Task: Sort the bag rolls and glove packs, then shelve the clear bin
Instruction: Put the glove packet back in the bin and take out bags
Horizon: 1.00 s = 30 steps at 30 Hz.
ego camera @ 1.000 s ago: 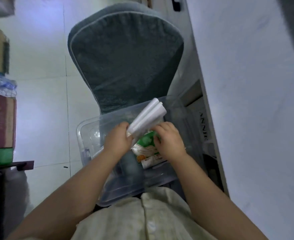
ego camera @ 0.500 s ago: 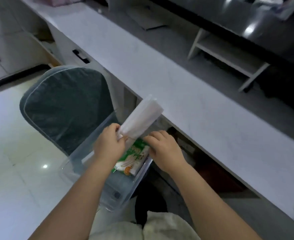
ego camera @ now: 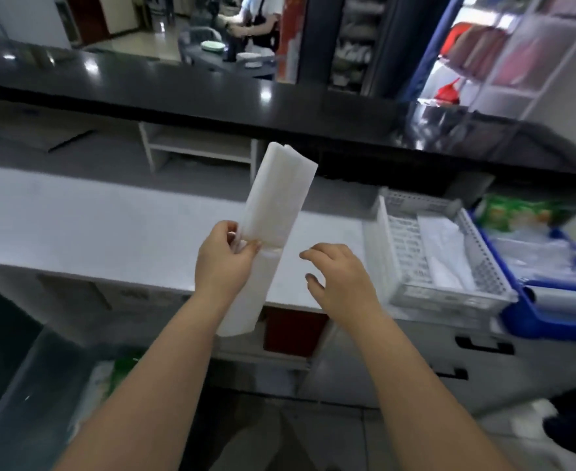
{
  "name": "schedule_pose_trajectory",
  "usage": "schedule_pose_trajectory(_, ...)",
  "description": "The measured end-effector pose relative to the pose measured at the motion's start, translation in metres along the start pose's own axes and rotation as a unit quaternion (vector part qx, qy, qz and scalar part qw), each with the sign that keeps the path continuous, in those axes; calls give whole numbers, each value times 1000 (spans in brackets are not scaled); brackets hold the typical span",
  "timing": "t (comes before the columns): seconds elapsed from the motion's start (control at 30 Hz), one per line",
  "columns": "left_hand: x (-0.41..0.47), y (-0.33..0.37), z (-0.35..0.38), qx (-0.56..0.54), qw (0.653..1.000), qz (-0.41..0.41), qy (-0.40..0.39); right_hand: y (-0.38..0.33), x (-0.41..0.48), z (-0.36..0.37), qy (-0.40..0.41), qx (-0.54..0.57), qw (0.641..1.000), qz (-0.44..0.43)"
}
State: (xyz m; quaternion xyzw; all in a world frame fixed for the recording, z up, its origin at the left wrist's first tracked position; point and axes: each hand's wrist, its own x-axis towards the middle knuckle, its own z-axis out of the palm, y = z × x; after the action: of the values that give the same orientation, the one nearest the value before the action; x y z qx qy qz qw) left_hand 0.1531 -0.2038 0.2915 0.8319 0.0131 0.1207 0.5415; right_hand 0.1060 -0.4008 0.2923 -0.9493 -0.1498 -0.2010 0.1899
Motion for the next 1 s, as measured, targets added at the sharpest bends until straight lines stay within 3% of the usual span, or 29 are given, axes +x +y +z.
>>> schedule_pose_trajectory(0.13, 2, 52, 84, -80, 995, -9, -56, 68, -22, -48, 54, -18, 997, 52)
schedule_pose_trajectory(0.4, 4, 134, 246, -144, 981, -57, -120, 210, -43, -127, 67, -37, 993, 88)
schedule_pose_trajectory(0.6, 22, 171, 329, -240, 946, -151, -157, 293, -24, -145, 59, 135, 973, 177)
schedule_pose_trajectory(0.77, 33, 169, 377, -250, 912, -255, -200, 339, -1, -133, 29, 343, 884, 317)
schedule_pose_trajectory(0.93, 62, 150, 400, -208, 898, -307, -236, 383, 16, -101, -4, 529, 721, 448)
schedule_pose_trajectory(1.0, 75, 146, 405, -182, 896, -319, -248, 393, 23, -89, -9, 564, 676, 474)
